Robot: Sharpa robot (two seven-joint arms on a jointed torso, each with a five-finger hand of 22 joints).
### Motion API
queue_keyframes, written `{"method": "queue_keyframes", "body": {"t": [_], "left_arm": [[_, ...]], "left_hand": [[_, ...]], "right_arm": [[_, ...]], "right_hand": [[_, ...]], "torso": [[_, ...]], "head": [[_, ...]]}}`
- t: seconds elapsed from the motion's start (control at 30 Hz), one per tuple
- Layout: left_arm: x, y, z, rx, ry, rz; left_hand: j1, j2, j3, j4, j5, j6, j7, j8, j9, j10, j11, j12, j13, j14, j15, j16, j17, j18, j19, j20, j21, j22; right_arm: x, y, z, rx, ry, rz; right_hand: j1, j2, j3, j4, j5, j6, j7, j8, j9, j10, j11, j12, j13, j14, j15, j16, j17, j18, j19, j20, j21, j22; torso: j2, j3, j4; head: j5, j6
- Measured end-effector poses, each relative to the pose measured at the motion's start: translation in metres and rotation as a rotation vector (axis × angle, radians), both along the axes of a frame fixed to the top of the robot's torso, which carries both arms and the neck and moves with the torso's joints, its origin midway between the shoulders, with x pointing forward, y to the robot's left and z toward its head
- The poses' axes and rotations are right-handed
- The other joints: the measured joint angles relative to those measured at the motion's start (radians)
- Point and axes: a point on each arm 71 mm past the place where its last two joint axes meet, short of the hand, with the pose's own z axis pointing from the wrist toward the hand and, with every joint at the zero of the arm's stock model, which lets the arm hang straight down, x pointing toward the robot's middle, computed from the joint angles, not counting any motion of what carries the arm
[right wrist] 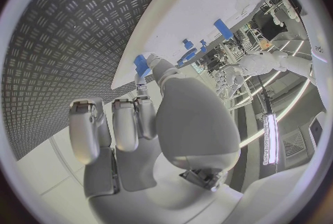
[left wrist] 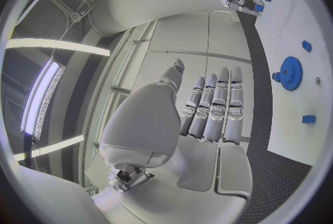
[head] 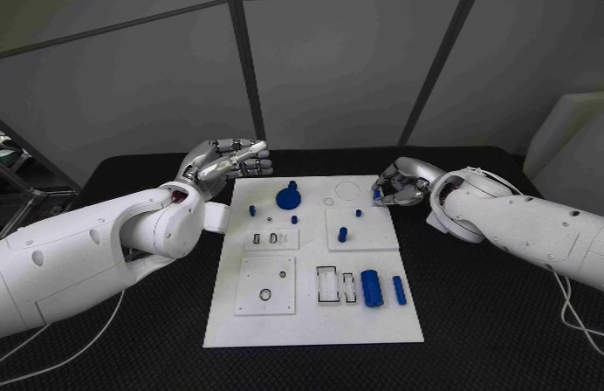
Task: Assemble the parts on the task board
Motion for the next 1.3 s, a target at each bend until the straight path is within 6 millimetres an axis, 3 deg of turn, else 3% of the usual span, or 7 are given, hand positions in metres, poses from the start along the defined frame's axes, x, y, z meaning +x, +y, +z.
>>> {"method": "queue_keyframes", "body": {"t": [0.3, 0.47, 0.7, 0.93, 1.13, 1.3], "left_arm": [[0.000, 0.000, 0.000, 0.000, 0.000, 0.000], [0.000, 0.000, 0.000, 0.000, 0.000, 0.001], [0.000, 0.000, 0.000, 0.000, 0.001, 0.001], [0.000, 0.000, 0.000, 0.001, 0.001, 0.001], [0.000, 0.001, -0.001, 0.001, 0.002, 0.003], [0.000, 0.003, -0.001, 0.003, 0.002, 0.005]], "left_hand": [[0.000, 0.000, 0.000, 0.000, 0.000, 0.000, 0.000, 0.000, 0.000, 0.000, 0.000, 0.000, 0.000, 0.000, 0.000, 0.000, 0.000, 0.000, 0.000, 0.000, 0.000, -0.001], [0.000, 0.000, 0.000, 0.000, 0.000, 0.000, 0.000, 0.000, 0.000, 0.000, 0.000, 0.000, 0.000, 0.000, 0.000, 0.000, 0.000, 0.000, 0.000, 0.000, 0.000, -0.001], [0.000, 0.000, 0.000, 0.000, 0.000, 0.000, 0.000, 0.000, 0.000, 0.000, 0.000, 0.000, 0.000, 0.000, 0.000, 0.000, 0.000, 0.000, 0.000, 0.000, 0.000, -0.001], [0.000, 0.000, 0.000, 0.000, 0.000, 0.000, 0.000, 0.000, 0.000, 0.000, 0.000, 0.000, 0.000, 0.000, 0.000, 0.000, 0.000, 0.000, 0.000, 0.000, 0.000, -0.001], [0.000, 0.000, 0.000, 0.000, 0.000, 0.000, 0.000, 0.000, 0.000, 0.000, 0.000, 0.000, 0.000, 0.000, 0.000, 0.000, 0.000, 0.000, 0.000, 0.000, 0.000, -0.001], [0.000, 0.000, 0.000, 0.000, 0.000, 0.000, 0.000, 0.000, 0.000, 0.000, 0.000, 0.000, 0.000, 0.000, 0.000, 0.000, 0.000, 0.000, 0.000, 0.000, 0.000, -0.001]], "right_arm": [[0.001, -0.001, -0.001, -0.006, 0.009, -0.008], [0.001, 0.000, -0.001, -0.007, 0.011, -0.010], [0.001, 0.001, -0.001, -0.004, 0.003, -0.011], [0.000, 0.002, 0.002, 0.013, -0.029, -0.018], [-0.006, 0.003, 0.008, 0.038, -0.059, -0.017], [-0.017, 0.019, 0.021, 0.081, -0.088, 0.011]], "right_hand": [[0.000, 0.000, 0.000, 0.000, 0.000, 0.007, 0.000, 0.000, 0.000, 0.000, 0.000, 0.000, 0.000, 0.000, 0.000, 0.000, 0.000, 0.000, 0.000, 0.000, 0.000, 0.001], [-0.005, 0.022, 0.016, -0.004, 0.000, 0.044, -0.007, 0.013, 0.005, 0.000, -0.001, 0.005, 0.000, 0.001, -0.006, 0.005, 0.000, 0.000, 0.002, -0.002, 0.000, 0.001], [-0.009, 0.042, 0.037, -0.019, -0.003, 0.126, -0.032, 0.039, 0.022, 0.000, -0.029, 0.017, 0.000, 0.001, -0.028, 0.018, 0.001, 0.000, 0.002, -0.021, 0.000, 0.001], [-0.013, 0.064, 0.045, -0.027, 0.003, 0.133, -0.025, 0.047, 0.022, -0.002, -0.041, 0.017, 0.000, 0.000, -0.036, 0.019, 0.001, 0.000, 0.002, -0.031, 0.000, 0.001], [-0.016, 0.074, 0.049, -0.031, 0.003, 0.133, -0.025, 0.047, 0.021, -0.002, -0.041, 0.017, 0.000, 0.000, -0.036, 0.019, 0.001, 0.000, 0.002, -0.030, 0.000, 0.001], [-0.017, 0.076, 0.054, -0.036, 0.003, 0.133, -0.025, 0.047, 0.021, -0.002, -0.041, 0.017, 0.000, 0.002, -0.038, 0.019, 0.001, 0.000, 0.006, -0.034, 0.000, 0.000]], "torso": [[0.000, 0.0003, -0.0001], [0.000, 0.0005, -0.0001], [-0.001, 0.0010, -0.0001], [-0.001, 0.0010, -0.0001], [-0.002, 0.0007, -0.0011], [-0.005, -0.0009, -0.0021]], "head": [[0.001, 0.000], [0.002, -0.001], [0.002, -0.001], [0.002, -0.002], [0.002, -0.002], [0.006, -0.005]]}}
